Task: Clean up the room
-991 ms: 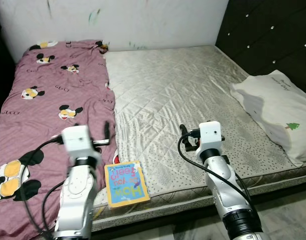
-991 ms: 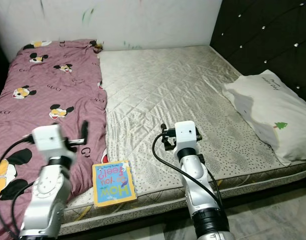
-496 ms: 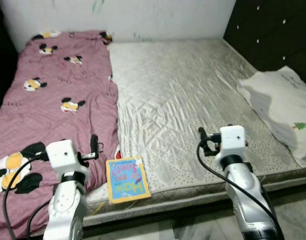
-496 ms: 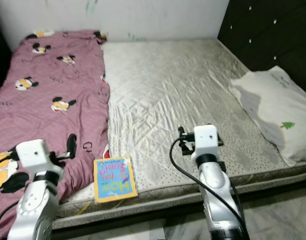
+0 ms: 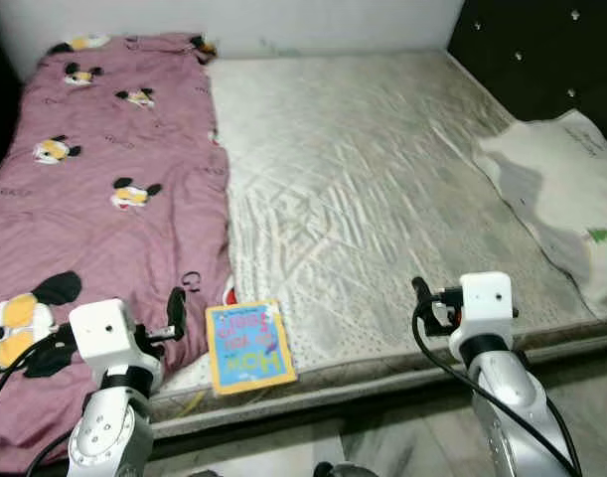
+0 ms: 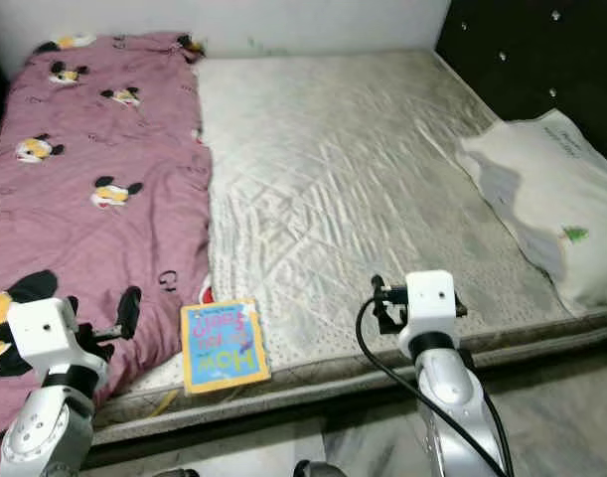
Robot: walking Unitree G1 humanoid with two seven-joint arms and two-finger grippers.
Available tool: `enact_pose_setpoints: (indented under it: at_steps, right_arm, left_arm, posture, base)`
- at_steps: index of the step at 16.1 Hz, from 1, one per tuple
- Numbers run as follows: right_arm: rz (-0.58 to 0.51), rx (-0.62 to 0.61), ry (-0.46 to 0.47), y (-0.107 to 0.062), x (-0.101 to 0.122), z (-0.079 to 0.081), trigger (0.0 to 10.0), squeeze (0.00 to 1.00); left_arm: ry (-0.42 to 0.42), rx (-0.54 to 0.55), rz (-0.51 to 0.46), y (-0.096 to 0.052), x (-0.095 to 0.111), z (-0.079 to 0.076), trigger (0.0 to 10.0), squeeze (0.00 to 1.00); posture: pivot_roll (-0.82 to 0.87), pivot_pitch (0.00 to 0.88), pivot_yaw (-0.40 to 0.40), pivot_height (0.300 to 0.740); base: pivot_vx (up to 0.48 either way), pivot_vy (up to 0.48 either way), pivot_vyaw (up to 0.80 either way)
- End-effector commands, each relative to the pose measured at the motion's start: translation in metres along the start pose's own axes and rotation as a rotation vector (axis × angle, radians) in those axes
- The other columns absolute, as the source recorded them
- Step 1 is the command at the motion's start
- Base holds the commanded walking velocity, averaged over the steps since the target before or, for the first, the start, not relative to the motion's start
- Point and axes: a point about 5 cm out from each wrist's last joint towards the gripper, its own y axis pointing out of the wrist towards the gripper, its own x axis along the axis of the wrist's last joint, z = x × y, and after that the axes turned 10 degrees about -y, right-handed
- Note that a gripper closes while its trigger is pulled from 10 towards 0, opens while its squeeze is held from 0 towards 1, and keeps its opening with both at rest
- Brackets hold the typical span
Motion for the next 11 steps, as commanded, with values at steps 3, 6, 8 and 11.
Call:
enact_pose_setpoints:
  at_steps: [3,6,8,11]
  right_arm:
    - [-0.007,0.0,0.0,0.002,0.002,-0.006,10.0,0.0]
    - [0.005,-0.005,-0.027,0.007,0.0,-0.007,10.0,0.0]
    - [0.008,0.001,-0.032,0.007,0.0,-0.009,10.0,0.0]
    - [0.031,0.0,-0.052,0.009,-0.005,-0.014,10.0,0.0]
  left_arm:
    - [-0.007,-0.003,-0.005,0.006,0.002,-0.005,10.0,0.0]
    - [0.028,0.032,0.025,0.009,0.001,-0.001,10.0,0.0]
    - [0.003,0.104,0.033,0.009,0.001,0.01,10.0,0.0]
    - [0.007,0.165,0.032,0.007,0.0,0.018,10.0,0.0]
  posture:
    - [-0.05,0.159,-0.034,0.74]
    - [-0.07,0.164,-0.039,0.74]
    - [-0.06,0.166,-0.043,0.74]
    - [-0.06,0.162,-0.051,0.74]
  base:
    - [0.0,0.0,-0.8]
    - [0.0,0.0,0.0]
    - [0.0,0.0,0.0]
    - [0.0,0.0,0.0]
